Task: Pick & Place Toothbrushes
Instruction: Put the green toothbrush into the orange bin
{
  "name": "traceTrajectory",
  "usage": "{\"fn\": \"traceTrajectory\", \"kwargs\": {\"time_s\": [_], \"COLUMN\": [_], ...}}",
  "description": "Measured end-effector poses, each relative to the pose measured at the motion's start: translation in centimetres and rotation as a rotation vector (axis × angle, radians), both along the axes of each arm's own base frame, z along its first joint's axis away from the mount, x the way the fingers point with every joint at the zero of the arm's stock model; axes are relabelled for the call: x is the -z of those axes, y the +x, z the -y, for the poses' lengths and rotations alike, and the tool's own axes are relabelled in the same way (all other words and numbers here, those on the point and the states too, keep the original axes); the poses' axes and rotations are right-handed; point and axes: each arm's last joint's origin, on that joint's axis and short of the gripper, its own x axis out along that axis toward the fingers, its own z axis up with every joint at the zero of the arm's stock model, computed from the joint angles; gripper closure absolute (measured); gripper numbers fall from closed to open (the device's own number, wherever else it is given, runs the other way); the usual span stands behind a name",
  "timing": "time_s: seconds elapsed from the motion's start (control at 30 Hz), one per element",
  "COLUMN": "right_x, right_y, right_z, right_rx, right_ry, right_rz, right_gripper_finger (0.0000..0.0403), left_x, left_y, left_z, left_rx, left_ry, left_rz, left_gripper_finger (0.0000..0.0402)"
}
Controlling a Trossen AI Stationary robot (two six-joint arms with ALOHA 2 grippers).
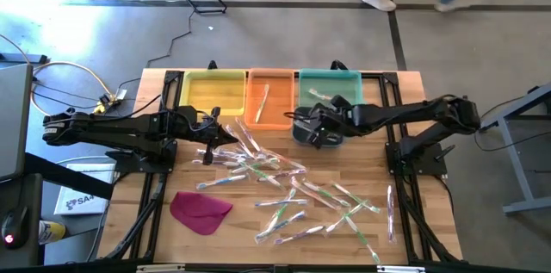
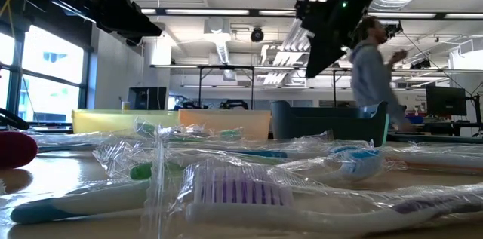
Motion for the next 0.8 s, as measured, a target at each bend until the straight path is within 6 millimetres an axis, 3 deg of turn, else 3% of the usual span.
{"fn": "traceTrajectory", "kwargs": {"time_s": [0.47, 0.8], "right_x": [-4.8, -6.0], "right_y": [-3.0, -4.3], "right_z": [-3.2, -6.4], "right_rx": [-0.254, -0.306], "right_ry": [0.292, 0.49], "right_rz": [0.215, 0.275], "right_gripper_finger": [0.0397, 0.04], "left_x": [0.0, 0.0], "left_y": [0.0, 0.0], "left_z": [0.0, 0.0], "left_rx": [0.0, 0.0], "left_ry": [0.0, 0.0], "left_rz": [0.0, 0.001], "left_gripper_finger": [0.0402, 0.0402]}}
